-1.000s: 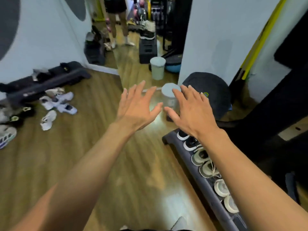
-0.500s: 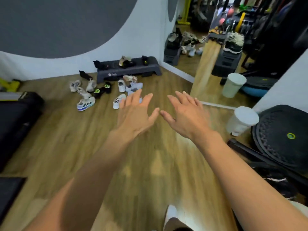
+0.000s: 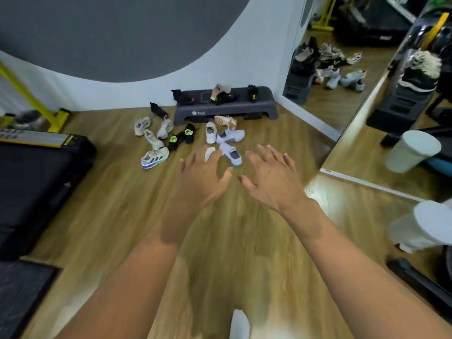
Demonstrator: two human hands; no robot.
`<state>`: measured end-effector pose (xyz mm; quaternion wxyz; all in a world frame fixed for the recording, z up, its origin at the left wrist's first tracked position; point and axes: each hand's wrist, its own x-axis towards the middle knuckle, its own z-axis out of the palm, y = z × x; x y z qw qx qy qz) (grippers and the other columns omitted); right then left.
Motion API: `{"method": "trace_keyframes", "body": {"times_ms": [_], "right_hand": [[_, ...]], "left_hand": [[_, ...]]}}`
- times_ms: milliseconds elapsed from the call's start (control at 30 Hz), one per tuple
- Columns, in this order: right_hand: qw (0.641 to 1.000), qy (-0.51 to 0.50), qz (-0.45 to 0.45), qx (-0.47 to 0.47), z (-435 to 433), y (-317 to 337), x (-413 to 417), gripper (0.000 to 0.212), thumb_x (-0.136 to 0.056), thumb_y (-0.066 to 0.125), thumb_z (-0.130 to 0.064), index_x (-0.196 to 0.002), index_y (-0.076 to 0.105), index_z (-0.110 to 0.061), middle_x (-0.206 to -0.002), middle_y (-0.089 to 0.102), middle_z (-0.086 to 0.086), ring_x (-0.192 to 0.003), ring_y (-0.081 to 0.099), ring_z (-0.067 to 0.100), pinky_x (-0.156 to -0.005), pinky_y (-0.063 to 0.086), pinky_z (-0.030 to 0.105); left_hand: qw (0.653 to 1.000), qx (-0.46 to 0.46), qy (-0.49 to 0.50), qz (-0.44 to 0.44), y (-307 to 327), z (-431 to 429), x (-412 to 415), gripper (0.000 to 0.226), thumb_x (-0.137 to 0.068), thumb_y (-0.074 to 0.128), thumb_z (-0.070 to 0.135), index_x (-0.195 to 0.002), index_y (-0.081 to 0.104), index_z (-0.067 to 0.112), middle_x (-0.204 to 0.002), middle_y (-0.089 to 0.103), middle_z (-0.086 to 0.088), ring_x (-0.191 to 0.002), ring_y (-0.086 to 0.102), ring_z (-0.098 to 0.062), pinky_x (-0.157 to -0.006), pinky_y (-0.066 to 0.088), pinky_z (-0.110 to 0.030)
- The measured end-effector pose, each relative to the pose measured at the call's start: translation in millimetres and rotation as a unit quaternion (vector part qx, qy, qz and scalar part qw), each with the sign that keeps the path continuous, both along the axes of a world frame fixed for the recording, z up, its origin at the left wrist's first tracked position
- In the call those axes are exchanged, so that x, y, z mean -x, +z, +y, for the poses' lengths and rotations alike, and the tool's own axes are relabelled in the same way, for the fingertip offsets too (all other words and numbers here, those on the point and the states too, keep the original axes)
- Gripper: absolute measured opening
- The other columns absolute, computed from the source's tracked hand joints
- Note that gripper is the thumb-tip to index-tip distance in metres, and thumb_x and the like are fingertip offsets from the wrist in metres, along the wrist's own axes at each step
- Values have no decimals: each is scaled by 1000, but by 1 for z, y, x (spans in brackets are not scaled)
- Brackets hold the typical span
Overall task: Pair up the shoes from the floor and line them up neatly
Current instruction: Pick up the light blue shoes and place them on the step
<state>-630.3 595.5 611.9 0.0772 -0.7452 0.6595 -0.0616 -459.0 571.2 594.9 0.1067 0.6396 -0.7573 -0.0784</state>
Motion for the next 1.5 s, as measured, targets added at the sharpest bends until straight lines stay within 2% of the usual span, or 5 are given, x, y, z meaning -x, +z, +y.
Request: {"method": "trace_keyframes", "body": {"times_ms": [667,933,1067,1267,1500], "right_hand": [[994,-15,-11,-104,-410,-96,2,64,-91,49,-46,-147,27,-26,-155,25,4,-147,13,22,-116,16,51],[988,-9,-30,-151,-571,-169,21,61,-91,51,-40,-146,29,-24,-153,29,3,-143,22,23,-115,20,48],[988,-4,-26,-151,-643,-220,23,53,-89,51,-39,-138,39,-23,-142,43,2,-133,38,25,-105,32,45],[981,-26,-39,-188,-732,-344,30,50,-89,51,-37,-135,42,-19,-134,51,4,-125,47,25,-97,38,42],[949,-68,-106,-291,-811,-551,43,54,-85,57,-33,-135,42,-17,-132,49,9,-121,47,31,-91,39,38]], "left_hand": [[992,-126,-2,30,-103,-410,24,66,-85,50,47,-144,32,23,-145,39,-7,-128,39,-36,-105,34,-49],[982,-168,43,78,-171,-560,44,84,-72,24,65,-142,34,20,-145,40,-5,-128,44,-33,-104,36,-50],[971,-224,52,62,-231,-634,56,66,-85,45,53,-143,28,27,-144,40,-3,-128,40,-34,-103,36,-50],[959,-269,65,65,-359,-723,70,80,-78,24,65,-148,25,25,-149,35,-10,-134,38,-35,-106,32,-46],[923,-370,78,67,-565,-790,87,70,-86,54,44,-146,25,22,-141,40,-14,-126,44,-36,-99,40,-47]]}}
